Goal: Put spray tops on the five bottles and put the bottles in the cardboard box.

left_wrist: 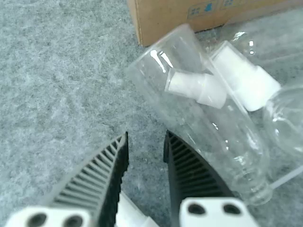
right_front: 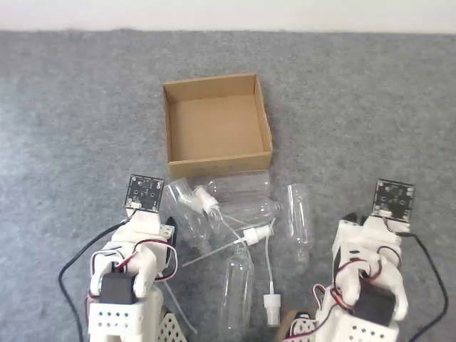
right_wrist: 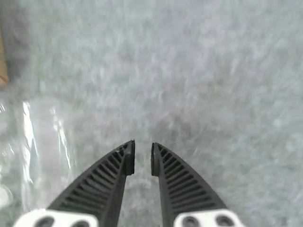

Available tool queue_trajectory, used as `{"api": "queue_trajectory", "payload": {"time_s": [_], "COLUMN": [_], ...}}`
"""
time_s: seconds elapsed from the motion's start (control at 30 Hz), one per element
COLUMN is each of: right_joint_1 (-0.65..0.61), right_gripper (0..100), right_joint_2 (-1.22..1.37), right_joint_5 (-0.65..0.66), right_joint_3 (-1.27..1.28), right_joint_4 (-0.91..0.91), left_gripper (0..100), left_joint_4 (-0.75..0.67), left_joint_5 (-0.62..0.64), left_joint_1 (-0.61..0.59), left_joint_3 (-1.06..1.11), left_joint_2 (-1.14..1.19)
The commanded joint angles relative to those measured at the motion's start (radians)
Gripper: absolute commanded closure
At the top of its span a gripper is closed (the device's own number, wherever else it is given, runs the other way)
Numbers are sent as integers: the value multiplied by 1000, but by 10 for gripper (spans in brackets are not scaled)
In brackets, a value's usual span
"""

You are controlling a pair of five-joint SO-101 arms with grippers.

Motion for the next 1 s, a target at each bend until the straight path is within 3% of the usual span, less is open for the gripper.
{"api": "queue_trajectory", "payload": {"time_s": [0.0, 0.3, 0.47, 0.83, 0.97], "right_joint_1": [13, 12, 5, -173, -252], "right_gripper": [965, 965, 965, 959, 881], "right_joint_2": [-13, -1, 166, 588, 659], "right_joint_5": [9, 5, 3, 2, 2], "right_joint_3": [-160, -308, -480, -744, -741], "right_joint_4": [8, 13, 70, 128, 142], "left_gripper": [885, 885, 885, 885, 885], "left_joint_4": [3, 3, 3, 3, 3], "left_joint_5": [-5, -5, -5, -5, -5], "left_joint_1": [0, 0, 0, 0, 0], "left_joint_3": [-13, -13, -13, -13, -13], "left_joint_2": [-18, -18, -18, -18, -18]}}
